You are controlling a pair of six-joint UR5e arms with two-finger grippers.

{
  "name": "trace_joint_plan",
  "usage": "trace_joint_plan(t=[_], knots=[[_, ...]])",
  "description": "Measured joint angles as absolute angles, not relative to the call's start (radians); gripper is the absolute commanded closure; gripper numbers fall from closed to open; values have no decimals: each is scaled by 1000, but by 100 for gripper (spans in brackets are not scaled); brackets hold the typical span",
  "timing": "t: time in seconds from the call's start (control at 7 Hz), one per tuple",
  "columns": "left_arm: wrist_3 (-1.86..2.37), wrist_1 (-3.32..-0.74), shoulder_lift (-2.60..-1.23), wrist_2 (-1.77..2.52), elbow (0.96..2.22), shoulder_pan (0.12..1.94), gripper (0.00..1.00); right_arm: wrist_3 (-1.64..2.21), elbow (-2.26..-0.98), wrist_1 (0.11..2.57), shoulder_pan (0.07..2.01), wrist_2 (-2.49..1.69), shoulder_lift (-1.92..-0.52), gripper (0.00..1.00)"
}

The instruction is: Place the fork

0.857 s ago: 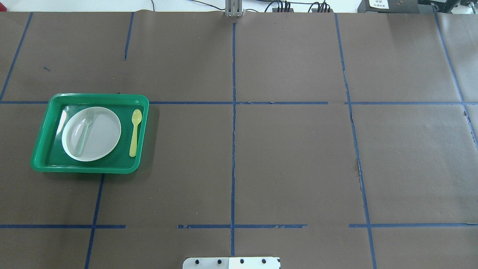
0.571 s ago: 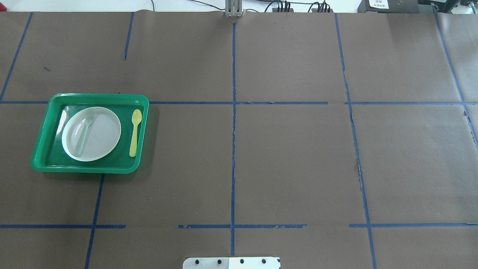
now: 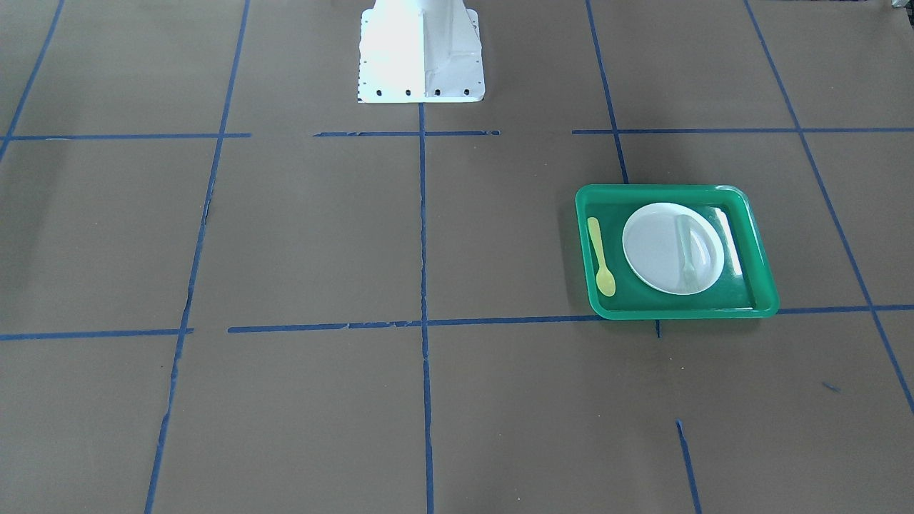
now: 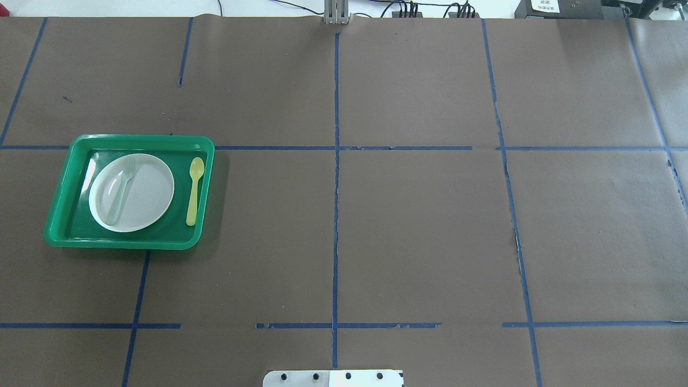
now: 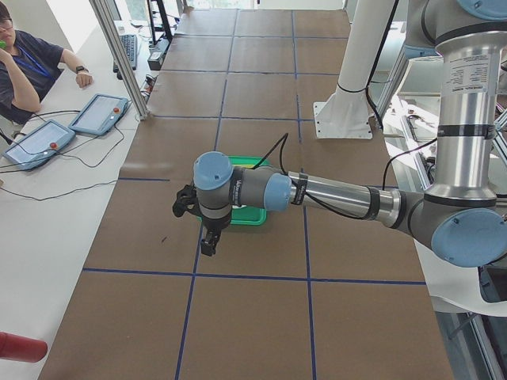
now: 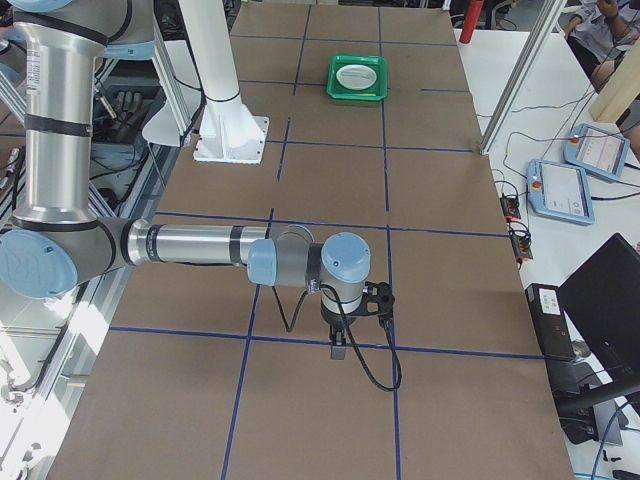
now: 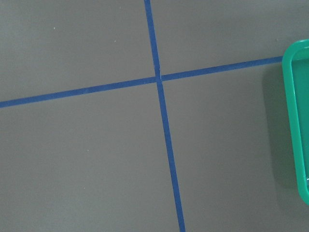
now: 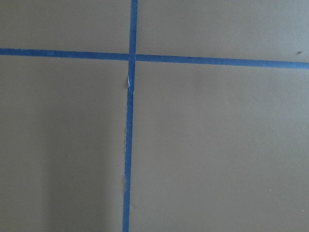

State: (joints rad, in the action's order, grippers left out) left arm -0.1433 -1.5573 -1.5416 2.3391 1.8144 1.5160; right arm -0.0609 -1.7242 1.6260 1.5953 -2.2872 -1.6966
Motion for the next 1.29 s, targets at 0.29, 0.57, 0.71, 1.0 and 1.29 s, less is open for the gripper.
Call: trace_joint_plan(t=[0.29,0.57,0.71,1.0,1.29], knots=[[40,-1568,-1545,2308,1912,1399,0,-60,-1724,1626,1595,-2287,-1697,0],[212,-1571,-1558,2274,1975,1281,0,-60,-1724,1626,1595,-2287,-1697,0],[240,-1587,-1572,2255,1973,1237,0,-60,-1724,1626,1595,-2287,-1697,0],[264,-1686,-1609,2234,1881,1185,0,-60,-1724,1626,1595,-2287,-1697,0],[396,-1759,-1644,2198,1812,1086,0,-61,-1724,1626,1595,-2287,-1697,0]])
